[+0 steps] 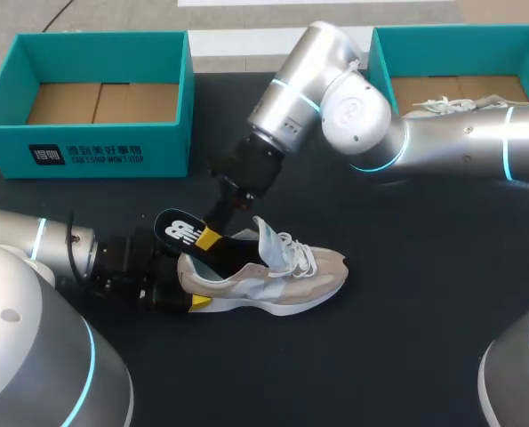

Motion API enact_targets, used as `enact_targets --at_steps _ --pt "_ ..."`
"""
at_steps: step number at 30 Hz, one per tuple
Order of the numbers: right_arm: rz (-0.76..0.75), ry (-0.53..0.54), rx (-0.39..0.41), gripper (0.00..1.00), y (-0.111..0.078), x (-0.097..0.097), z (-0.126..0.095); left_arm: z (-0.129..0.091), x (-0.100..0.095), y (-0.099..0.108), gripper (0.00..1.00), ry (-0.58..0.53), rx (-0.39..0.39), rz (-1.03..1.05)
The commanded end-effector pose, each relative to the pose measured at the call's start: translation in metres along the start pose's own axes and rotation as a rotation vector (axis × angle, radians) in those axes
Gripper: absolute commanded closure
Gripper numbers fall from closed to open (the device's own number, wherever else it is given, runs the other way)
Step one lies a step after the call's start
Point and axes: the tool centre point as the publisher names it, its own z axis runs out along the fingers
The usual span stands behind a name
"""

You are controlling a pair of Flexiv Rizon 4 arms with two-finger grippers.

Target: Take the shoe out of the shoebox, open the shoe tongue, remove and reinsert the insole, then place the shoe into the shoebox

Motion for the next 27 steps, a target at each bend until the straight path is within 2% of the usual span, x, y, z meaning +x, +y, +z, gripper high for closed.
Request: enact_targets --at_steps 1,9,14,21,27 --pt "-0.001 0.000 0.008 1.00 0.004 0.000 0.001 0.000 0.001 0.000 1.00 -0.002 -0.001 0.000" --pt "0.017 -0.060 -0.021 1.00 0.026 0.015 -0.018 0.000 0.001 0.000 1.00 -0.002 -0.001 0.000" --pt "0.022 -0.139 -0.145 1.00 0.037 0.018 -0.030 0.000 0.001 0.000 1.00 -0.002 -0.001 0.000" --pt "-0.035 -0.221 -0.242 1.00 0.056 0.020 -0.050 0.000 0.001 0.000 1.00 -0.002 -0.001 0.000" --pt "-0.109 -0.277 -0.214 1.00 0.079 0.029 -0.077 0.000 0.001 0.000 1.00 -0.002 -0.001 0.000"
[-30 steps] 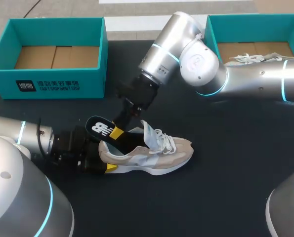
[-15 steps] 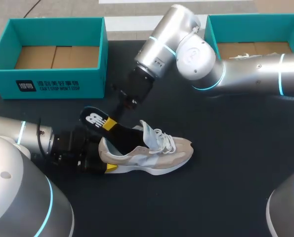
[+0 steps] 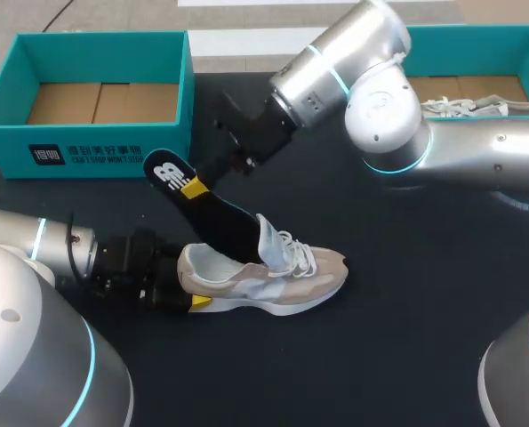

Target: Take the shoe out of the shoebox, open the shoe tongue, remove and reinsert the insole, then place the shoe into the shoebox

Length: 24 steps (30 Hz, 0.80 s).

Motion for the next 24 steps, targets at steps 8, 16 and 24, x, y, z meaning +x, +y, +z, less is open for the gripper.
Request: enact_targets --at_steps 8,16,24 --pt "-0.010 -0.058 0.052 1.00 0.016 0.011 -0.020 0.000 0.001 0.000 1.00 -0.002 -0.001 0.000" --pt "-0.021 -0.098 -0.019 1.00 0.016 0.012 -0.020 0.000 0.001 0.000 1.00 -0.002 -0.001 0.000" --pt "-0.129 -0.215 -0.412 1.00 0.057 0.011 -0.030 0.000 0.001 0.000 1.00 -0.002 -0.001 0.000"
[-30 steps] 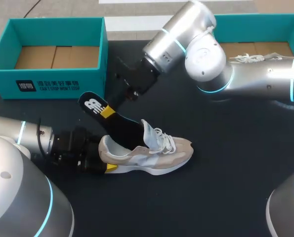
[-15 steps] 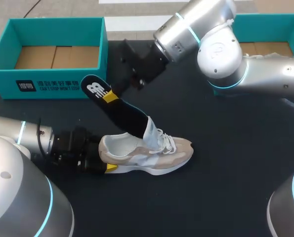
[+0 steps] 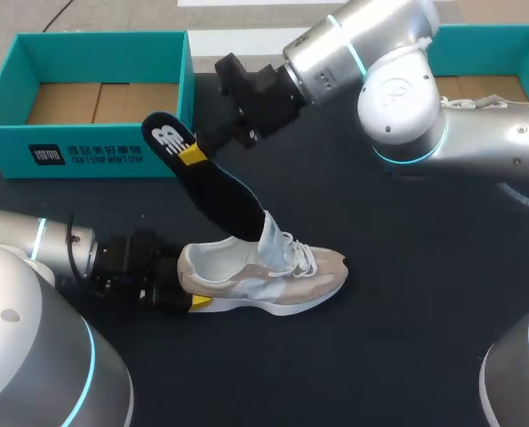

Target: Take the shoe out of the shoebox, open the shoe tongue, remove and reinsert the insole, then place the shoe into the shoebox

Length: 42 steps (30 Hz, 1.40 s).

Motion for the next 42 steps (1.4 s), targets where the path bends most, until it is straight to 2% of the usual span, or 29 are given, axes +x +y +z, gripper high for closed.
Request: enact_targets --at_steps 1,2,3,4,6,7,8,12,15,20,28,32,37,42 --pt "-0.092 -0.096 -0.381 1.00 0.013 0.008 0.004 0.000 0.001 0.000 1.00 -0.002 -0.001 0.000" --pt "-0.087 -0.099 -0.381 1.00 0.017 0.008 0.004 0.000 0.001 0.000 1.00 -0.002 -0.001 0.000" --pt "-0.110 -0.104 -0.458 1.00 0.024 0.007 0.004 0.000 0.001 0.000 1.00 -0.002 -0.001 0.000" --pt "-0.121 -0.130 -0.478 1.00 0.028 0.007 0.003 0.000 0.001 0.000 1.00 -0.002 -0.001 0.000" --pt "-0.115 -0.116 -0.500 1.00 0.037 0.007 0.001 0.000 0.001 0.000 1.00 -0.002 -0.001 0.000" --pt "-0.122 -0.141 -0.505 1.00 0.042 0.007 -0.001 0.000 0.001 0.000 1.00 -0.002 -0.001 0.000" --pt "-0.116 -0.103 -0.532 1.00 0.048 0.007 -0.001 0.000 0.001 0.000 1.00 -0.002 -0.001 0.000" --pt "-0.114 -0.085 -0.595 1.00 0.064 0.011 -0.010 0.000 0.001 0.000 1.00 -0.002 -0.001 0.000" --pt "-0.084 -0.023 -0.602 1.00 0.073 0.016 -0.015 0.000 0.001 0.000 1.00 -0.002 -0.001 0.000" --pt "-0.044 0.052 -0.567 1.00 0.077 0.028 -0.029 0.000 0.001 0.000 1.00 -0.002 -0.001 0.000" --pt "-0.008 0.084 -0.502 1.00 0.083 0.036 -0.055 0.000 0.001 0.000 1.00 -0.002 -0.001 0.000" --pt "0.020 0.130 -0.506 1.00 0.084 0.040 -0.060 0.000 0.001 0.000 1.00 -0.002 -0.001 0.000" --pt "0.090 0.171 -0.504 1.00 0.087 0.056 -0.070 0.000 0.001 0.000 1.00 -0.002 -0.001 0.000" --pt "0.133 0.155 -0.502 1.00 0.092 0.071 -0.083 0.000 0.001 0.000 1.00 -0.002 -0.001 0.000"
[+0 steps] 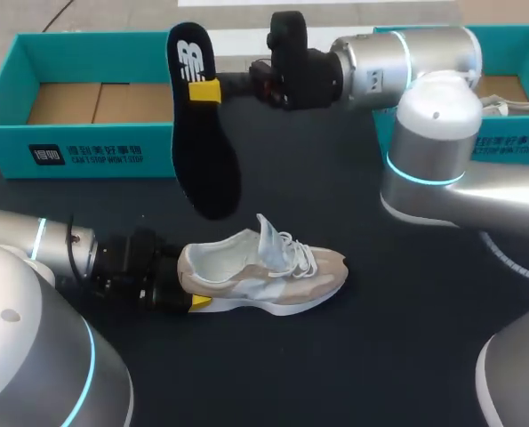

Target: Take the shoe out of the shoebox, open the shoe tongue, remove and reinsert the insole, then place the shoe into the shoebox

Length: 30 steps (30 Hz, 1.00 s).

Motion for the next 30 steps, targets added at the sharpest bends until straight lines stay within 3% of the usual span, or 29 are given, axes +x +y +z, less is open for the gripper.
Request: enact_targets --at_steps 1,12,20,30 --pt "0.026 -0.039 0.015 1.00 0.004 0.020 -0.008 0.000 0.001 0.000 1.00 -0.002 -0.001 0.000" --pt "0.062 -0.109 0.009 1.00 0.005 0.050 -0.030 0.000 0.001 0.000 1.00 -0.002 -0.001 0.000" --pt "0.067 -0.170 0.036 1.00 0.006 0.076 -0.062 0.000 0.001 0.000 1.00 -0.002 -0.001 0.000" --pt "0.056 -0.176 0.044 1.00 0.008 0.078 -0.066 0.000 0.001 0.000 1.00 -0.002 -0.001 0.000"
